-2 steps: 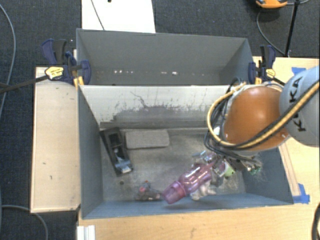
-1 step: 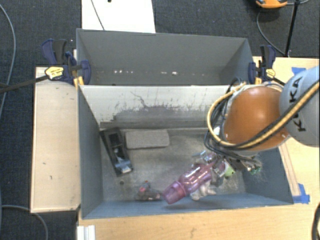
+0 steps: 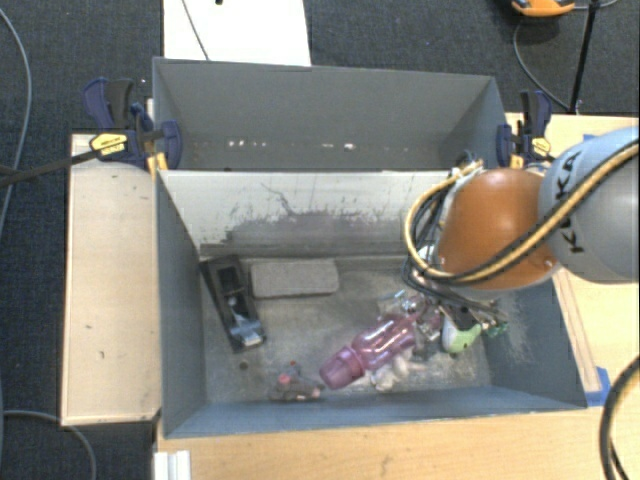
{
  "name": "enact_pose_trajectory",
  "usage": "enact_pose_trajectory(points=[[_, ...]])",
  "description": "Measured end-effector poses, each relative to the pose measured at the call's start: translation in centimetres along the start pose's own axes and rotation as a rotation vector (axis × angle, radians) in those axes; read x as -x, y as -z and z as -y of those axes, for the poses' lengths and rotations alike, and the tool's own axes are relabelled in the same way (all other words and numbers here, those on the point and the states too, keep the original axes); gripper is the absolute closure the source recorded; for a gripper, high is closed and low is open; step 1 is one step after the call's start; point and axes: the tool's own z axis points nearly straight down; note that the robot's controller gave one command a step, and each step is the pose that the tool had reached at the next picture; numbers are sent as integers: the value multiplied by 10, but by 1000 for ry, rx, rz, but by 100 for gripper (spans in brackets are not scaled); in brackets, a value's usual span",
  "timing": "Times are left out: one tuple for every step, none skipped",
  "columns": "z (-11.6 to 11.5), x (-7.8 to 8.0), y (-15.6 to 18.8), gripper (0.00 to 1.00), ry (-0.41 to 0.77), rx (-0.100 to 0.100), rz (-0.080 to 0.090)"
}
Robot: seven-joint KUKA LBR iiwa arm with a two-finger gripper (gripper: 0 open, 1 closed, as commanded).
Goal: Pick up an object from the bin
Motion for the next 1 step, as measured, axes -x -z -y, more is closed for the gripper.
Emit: enact_pose_trajectory(points=[[0,-39,75,100,-27,5,-10]])
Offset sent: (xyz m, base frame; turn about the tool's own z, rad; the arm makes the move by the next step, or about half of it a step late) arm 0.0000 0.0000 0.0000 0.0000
